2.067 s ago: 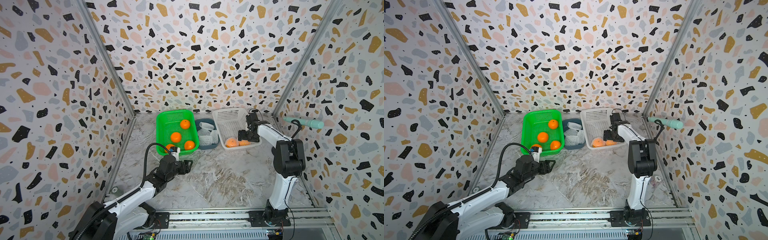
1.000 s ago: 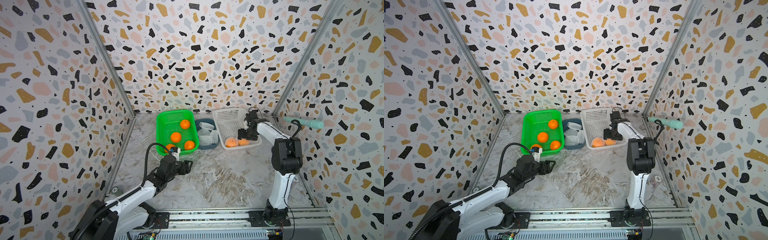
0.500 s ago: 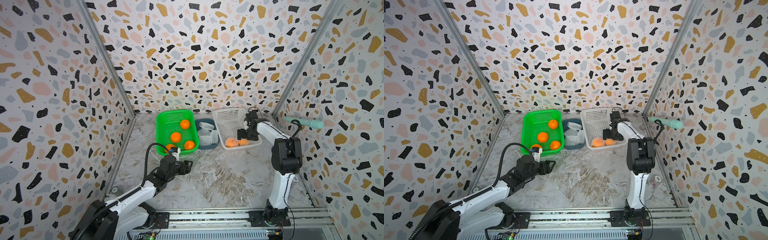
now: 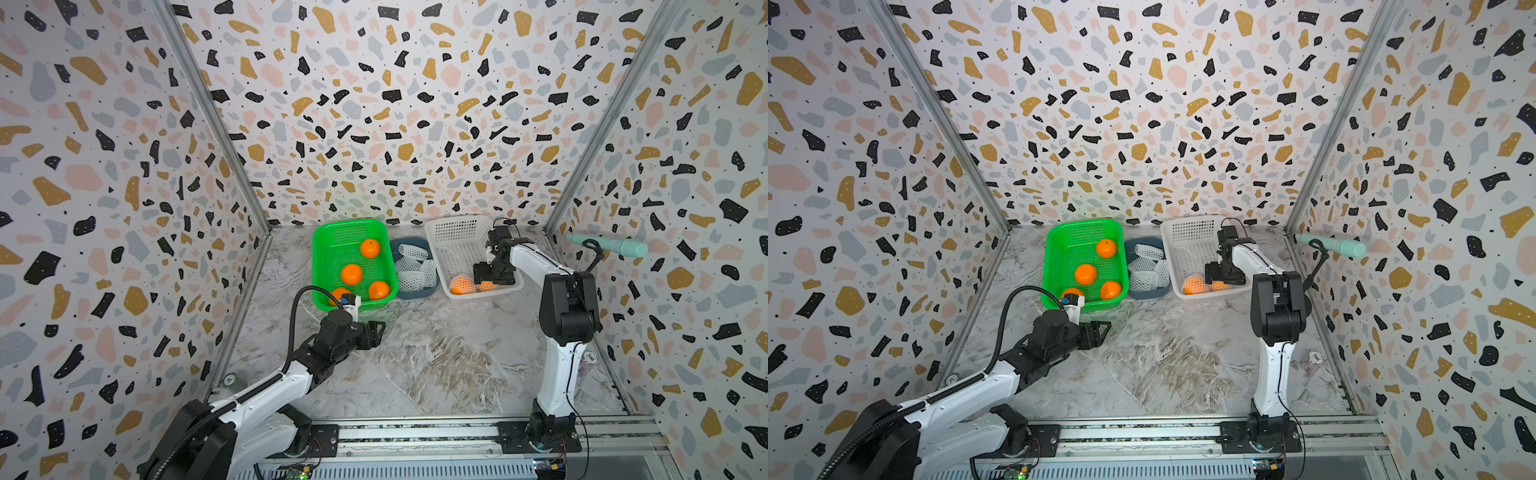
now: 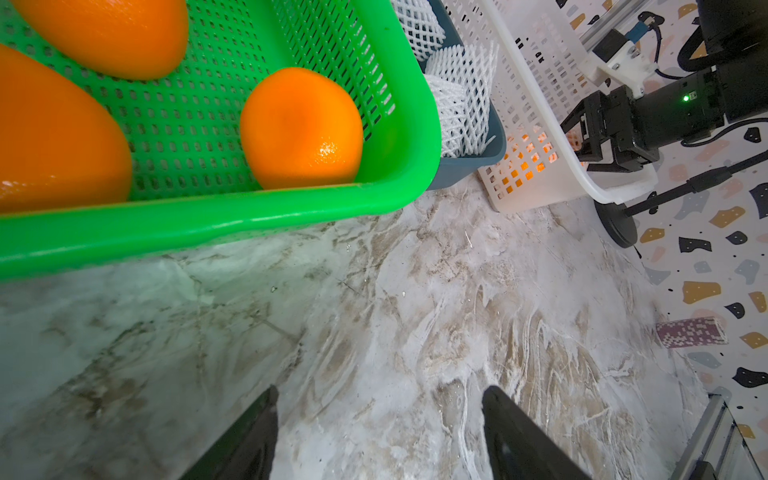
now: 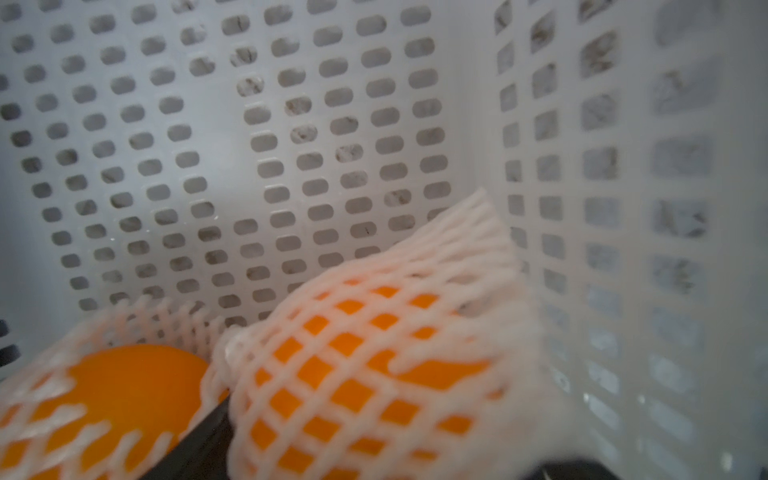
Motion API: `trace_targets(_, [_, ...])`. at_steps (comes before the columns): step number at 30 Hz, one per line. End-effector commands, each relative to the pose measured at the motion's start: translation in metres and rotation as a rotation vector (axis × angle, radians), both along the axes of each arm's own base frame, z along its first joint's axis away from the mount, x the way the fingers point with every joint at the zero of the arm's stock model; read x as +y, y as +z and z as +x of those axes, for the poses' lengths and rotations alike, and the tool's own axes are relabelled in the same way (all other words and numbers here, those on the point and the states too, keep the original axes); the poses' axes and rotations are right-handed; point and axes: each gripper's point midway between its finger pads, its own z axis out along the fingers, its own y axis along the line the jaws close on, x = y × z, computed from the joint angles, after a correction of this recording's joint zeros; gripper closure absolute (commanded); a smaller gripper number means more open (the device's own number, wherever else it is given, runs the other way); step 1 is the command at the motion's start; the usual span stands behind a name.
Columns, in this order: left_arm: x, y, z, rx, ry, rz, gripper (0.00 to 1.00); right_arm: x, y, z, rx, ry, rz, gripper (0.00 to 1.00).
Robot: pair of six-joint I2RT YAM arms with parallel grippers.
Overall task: Remove foam nets from oranges
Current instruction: Pick up the orange from the basket.
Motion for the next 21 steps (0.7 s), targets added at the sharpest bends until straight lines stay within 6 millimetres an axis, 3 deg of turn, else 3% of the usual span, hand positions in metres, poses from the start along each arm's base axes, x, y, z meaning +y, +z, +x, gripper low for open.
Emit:
trace_targets(1, [-0.002,0.008,0.003,-0.034,-0.006,0.003,0.22,-0.001,0.005,-0.002,0.008,0.012,-0.017,0.15])
trace_targets(6, [-0.002,0.008,0.003,-0.033,-0.005,0.005,0.22,0.001,0.015,0.006,-0.035,0.014,-0.003,0.17])
trace_targets(21, [-0.003,0.009,0.003,-0.033,-0.009,-0.003,0.22,0.002,0.075,0.020,-0.183,0.012,0.004,0.17])
